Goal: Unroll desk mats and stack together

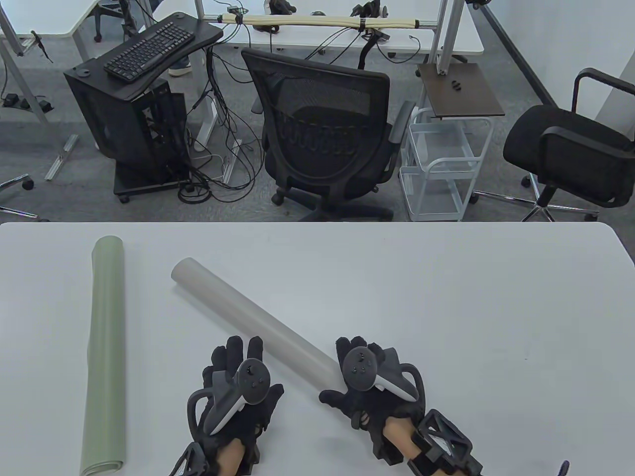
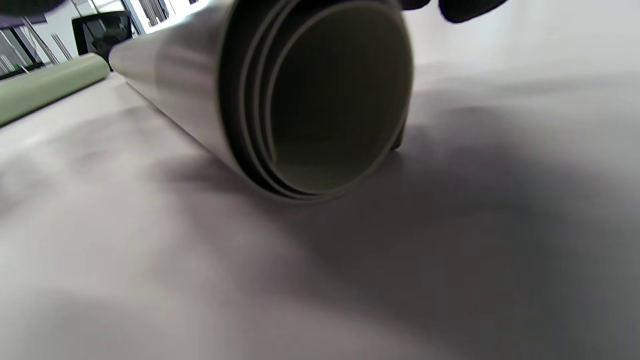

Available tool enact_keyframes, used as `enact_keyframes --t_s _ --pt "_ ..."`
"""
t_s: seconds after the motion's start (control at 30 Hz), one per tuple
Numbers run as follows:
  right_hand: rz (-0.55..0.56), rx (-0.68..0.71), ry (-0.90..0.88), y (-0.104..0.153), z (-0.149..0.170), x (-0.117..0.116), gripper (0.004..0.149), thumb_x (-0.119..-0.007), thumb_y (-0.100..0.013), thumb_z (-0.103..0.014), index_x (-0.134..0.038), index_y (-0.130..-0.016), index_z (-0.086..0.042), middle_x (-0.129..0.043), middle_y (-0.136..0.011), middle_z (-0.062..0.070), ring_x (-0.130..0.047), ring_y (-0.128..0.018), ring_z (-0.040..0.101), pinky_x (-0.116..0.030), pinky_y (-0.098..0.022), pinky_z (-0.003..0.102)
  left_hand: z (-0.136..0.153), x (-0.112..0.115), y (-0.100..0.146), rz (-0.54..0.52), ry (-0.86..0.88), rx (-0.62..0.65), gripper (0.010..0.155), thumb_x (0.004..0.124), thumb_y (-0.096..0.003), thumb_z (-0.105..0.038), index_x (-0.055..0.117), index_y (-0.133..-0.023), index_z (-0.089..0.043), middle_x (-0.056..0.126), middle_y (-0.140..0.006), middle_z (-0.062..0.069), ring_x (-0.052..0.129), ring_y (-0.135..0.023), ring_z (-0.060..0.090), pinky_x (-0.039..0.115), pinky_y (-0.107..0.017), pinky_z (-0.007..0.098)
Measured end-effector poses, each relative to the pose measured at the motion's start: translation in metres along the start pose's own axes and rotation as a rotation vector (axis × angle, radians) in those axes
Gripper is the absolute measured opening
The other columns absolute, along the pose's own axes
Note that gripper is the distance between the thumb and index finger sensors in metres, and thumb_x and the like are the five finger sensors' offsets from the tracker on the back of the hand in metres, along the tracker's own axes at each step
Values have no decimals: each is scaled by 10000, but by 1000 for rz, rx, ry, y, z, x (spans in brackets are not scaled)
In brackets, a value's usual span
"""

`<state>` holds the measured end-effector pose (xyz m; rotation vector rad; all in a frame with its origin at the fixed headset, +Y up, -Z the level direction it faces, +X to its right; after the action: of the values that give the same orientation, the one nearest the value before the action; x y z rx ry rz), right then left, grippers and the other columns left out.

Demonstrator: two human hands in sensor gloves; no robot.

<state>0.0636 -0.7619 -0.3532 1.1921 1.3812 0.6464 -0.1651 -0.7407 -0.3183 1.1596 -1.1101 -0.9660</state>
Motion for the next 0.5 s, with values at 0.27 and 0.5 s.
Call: enact_keyframes --t_s 0.27,0.5 --pt "-55 -83 216 -24 -29 -19 1048 -648 -374 -720 50 -969 -214 -187 -1140 156 -479 -1021 488 -547 -708 616 -1 1 -1 -6 -8 -6 903 701 -381 -608 105 -1000 -331 14 -1128 117 188 -1046 495 280 -723 683" --pt "47 -104 285 -25 -41 -18 919 -694 -474 -557 -27 -1000 -205 -418 -1068 157 -718 -841 402 -665 -630 524 -1 -1 0 -25 -14 -18 905 704 -382 -605 105 -1001 -328 18 -1129 116 187 -1046 497 279 -722 684"
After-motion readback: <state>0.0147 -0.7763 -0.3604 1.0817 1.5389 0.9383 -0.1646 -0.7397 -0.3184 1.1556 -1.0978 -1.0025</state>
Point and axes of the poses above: the tracker on the back of each hand, its own z axis roughly to the little-finger side, its own y axis roughly from the fingertips to the wrist, x = y × z, the point moved 2 cm from there along -y, roughly from the wrist to the fingertips
